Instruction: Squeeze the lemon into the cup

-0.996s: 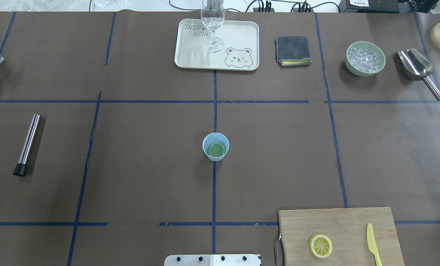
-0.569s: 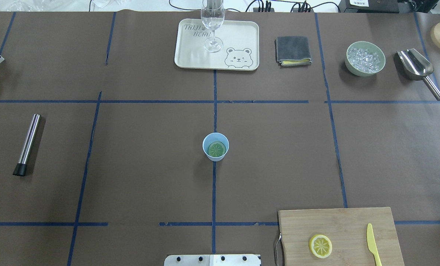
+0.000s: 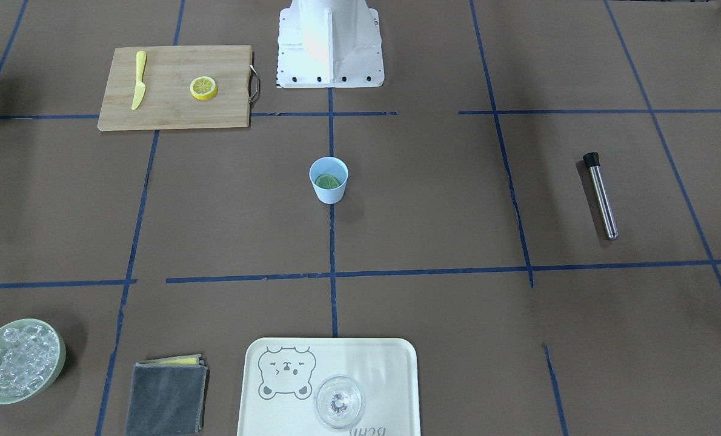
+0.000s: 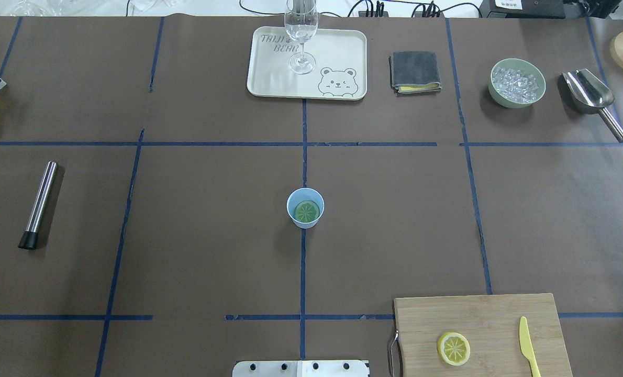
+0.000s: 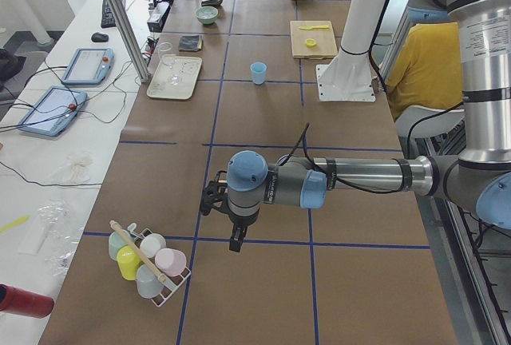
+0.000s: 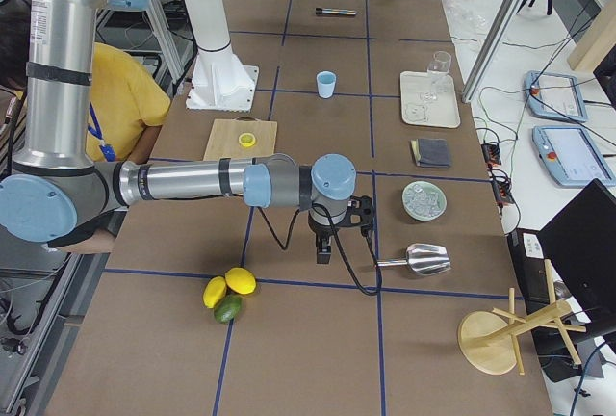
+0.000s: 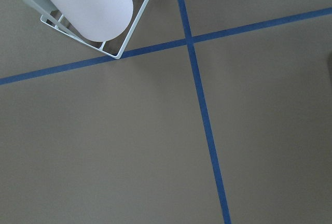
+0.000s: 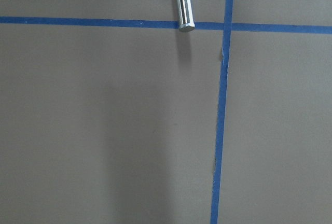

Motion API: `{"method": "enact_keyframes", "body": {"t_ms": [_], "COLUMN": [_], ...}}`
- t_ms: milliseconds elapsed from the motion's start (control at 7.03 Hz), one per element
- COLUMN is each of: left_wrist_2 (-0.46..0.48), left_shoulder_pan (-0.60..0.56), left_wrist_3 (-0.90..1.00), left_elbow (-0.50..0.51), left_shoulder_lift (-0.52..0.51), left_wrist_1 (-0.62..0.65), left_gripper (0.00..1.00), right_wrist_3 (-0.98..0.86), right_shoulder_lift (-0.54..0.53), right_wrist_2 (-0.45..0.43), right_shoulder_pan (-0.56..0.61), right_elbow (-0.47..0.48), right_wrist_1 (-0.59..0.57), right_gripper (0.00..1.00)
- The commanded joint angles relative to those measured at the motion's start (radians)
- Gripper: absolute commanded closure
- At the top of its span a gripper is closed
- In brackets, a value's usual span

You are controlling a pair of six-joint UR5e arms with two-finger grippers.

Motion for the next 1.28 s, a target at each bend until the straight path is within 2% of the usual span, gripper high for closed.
{"method": "enact_keyframes", "body": {"t_ms": [0,285,569,711,1138], "left_wrist_2": [-0.025,-0.022,-0.014,-0.014,-0.016], "left_shoulder_pan": [-0.010,-0.013,-0.017,-0.018,-0.017], "left_wrist_3": [0.004,0.007,0.137,0.138,0.131], "left_elbow": [-0.019,-0.023,-0.026,-0.039,-0.022], "left_shoulder_lift": [-0.003,-0.009,-0.014,-0.014,-0.020], "left_wrist_1": [0.013,0.012,0.065,0.114,0.113], "left_gripper": [0.00,0.00,0.00,0.00,0.00], "right_wrist_3": [0.002,0.002,0.002,0.003,0.007], "right_shoulder_lift": [0.004,0.007,0.007,0.007,0.007], "right_wrist_2": [0.001,0.001,0.001,0.001,0.001], "right_shoulder_pan": [-0.001,-0.002,-0.002,-0.006,-0.006], "right_elbow": [0.003,0.001,-0.002,-0.004,-0.005], "right_wrist_1": [0.002,0.003,0.002,0.003,0.002], "right_gripper": [0.00,0.00,0.00,0.00,0.00]}}
